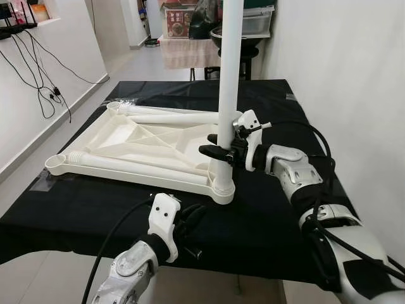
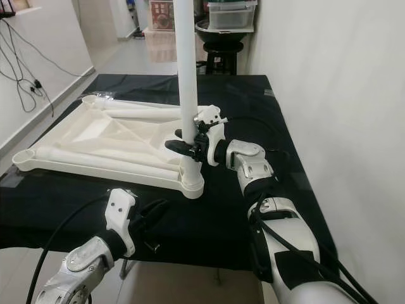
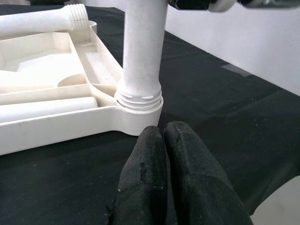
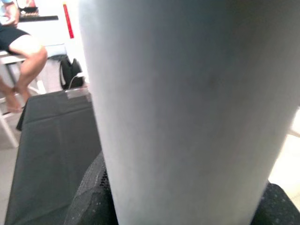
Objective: Building children table
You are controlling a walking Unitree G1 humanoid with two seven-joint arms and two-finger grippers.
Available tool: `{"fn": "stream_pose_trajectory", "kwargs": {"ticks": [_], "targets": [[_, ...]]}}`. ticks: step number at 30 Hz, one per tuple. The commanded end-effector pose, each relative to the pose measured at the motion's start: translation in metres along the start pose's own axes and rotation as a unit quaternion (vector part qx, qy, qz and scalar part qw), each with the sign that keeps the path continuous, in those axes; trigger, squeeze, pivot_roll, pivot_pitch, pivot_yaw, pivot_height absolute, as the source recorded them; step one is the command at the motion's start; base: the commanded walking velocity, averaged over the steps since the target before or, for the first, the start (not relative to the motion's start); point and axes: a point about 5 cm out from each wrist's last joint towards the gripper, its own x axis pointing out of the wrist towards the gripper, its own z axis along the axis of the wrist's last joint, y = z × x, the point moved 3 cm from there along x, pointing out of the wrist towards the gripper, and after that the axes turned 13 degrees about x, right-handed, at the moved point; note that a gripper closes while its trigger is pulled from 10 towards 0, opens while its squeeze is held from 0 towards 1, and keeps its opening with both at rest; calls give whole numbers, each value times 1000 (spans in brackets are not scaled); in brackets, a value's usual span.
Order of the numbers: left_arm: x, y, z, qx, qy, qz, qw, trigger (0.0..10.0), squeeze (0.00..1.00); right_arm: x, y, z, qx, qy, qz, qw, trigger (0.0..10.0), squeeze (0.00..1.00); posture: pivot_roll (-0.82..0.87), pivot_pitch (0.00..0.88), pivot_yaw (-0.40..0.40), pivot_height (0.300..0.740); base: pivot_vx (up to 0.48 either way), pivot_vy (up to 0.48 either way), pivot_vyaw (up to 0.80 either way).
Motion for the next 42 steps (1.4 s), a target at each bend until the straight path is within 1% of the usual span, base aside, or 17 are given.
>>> {"fn": "stream_pose_trajectory", "kwargs": {"ticks": [1, 3, 4, 5, 7, 9, 10, 16, 17, 18, 22, 23, 27, 28, 29, 30, 42], "targets": [[-2, 0, -1, 1, 2, 4, 1000, 10000, 0, -8, -7, -22, 32, 12, -36, 999, 0, 0, -18, 24, -23, 740, 0, 0, 0], [-3, 0, -1, 1, 2, 4, 1000, 10000, 0, -14, -13, -33, 41, 15, -90, 995, 0, 0, -19, 24, -24, 740, 0, 0, 0], [-3, 0, -1, 1, 3, 4, 1000, 10000, 0, -20, -27, -46, 79, -35, -263, 961, 0, 0, -38, 23, -17, 740, 0, 0, 0], [-4, 1, -1, 0, 3, 3, 1000, 10000, 0, -32, -23, -70, 110, -34, -361, 925, 0, 0, -39, 23, -15, 740, 0, 0, 0], [-3, 1, -1, 0, 4, 0, 1000, 10000, 0, -32, -6, -75, 58, -31, -392, 918, 0, 0, -29, 25, -6, 740, 0, 0, 0], [-4, 2, -2, 1, 6, -2, 1000, 10000, 0, -20, 10, -73, 33, -35, -364, 930, 0, 0, -45, 12, 13, 740, 0, 0, 0], [-3, 3, -4, 2, 9, -1, 1000, 10000, 0, -3, 22, -73, 10, -21, -310, 950, 0, 0, -47, 0, 19, 740, 0, 0, 0], [-2, 5, -5, 4, 10, -2, 1000, 10000, 0, -1, 9, -77, 21, -10, -316, 949, 0, 0, -33, 0, 0, 740, 0, 0, 0], [-1, 5, -5, 6, 9, 2, 1000, 10000, 0, -3, 2, -75, 19, -10, -324, 946, 3765, 0, -26, 0, 1, 740, 0, 0, 0], [-1, 6, -6, 6, 9, 5, 1000, 10000, 0, -2, -3, -74, 31, -10, -314, 949, 10000, 0, -25, 0, 0, 740, 0, 0, 0], [-1, 7, -6, 7, 9, 7, 1000, 10000, 0, -3, -5, -72, 49, -11, -311, 949, 10000, 0, -25, 0, 0, 740, 0, 0, 0], [-1, 7, -6, 7, 9, 7, 1000, 10000, 0, -1, -4, -65, 56, -20, -284, 957, 10000, 1000, -23, 0, -1, 740, 0, 0, 0], [-1, 7, -6, 7, 9, 5, 1000, 10000, 0, 4, 1, -53, 62, -27, -220, 973, 10000, 1000, -23, 0, 0, 740, 0, 0, 0], [-1, 7, -5, 7, 9, 4, 1000, 10000, 0, 6, 4, -47, 40, 1, -140, 989, 10000, 584, -15, 0, -5, 740, 0, 0, 0], [-1, 7, -5, 7, 9, 4, 1000, 10000, 0, 6, 4, -47, 40, 1, -140, 989, 10000, 584, -15, 0, -5, 740, 0, 0, 0], [-1, 6, -5, 8, 9, 4, 1000, 10000, 0, 6, 5, -43, 28, 11, -103, 994, 10000, 0, -11, 0, -6, 740, 0, 0, 0], [-5, 4, -4, 17, 13, 19, 1000, 10000, 0, -2, -4, -15, 26, 28, -12, 999, 10000, 0, 11, 3, -25, 740, 0, 0, 0]]}}
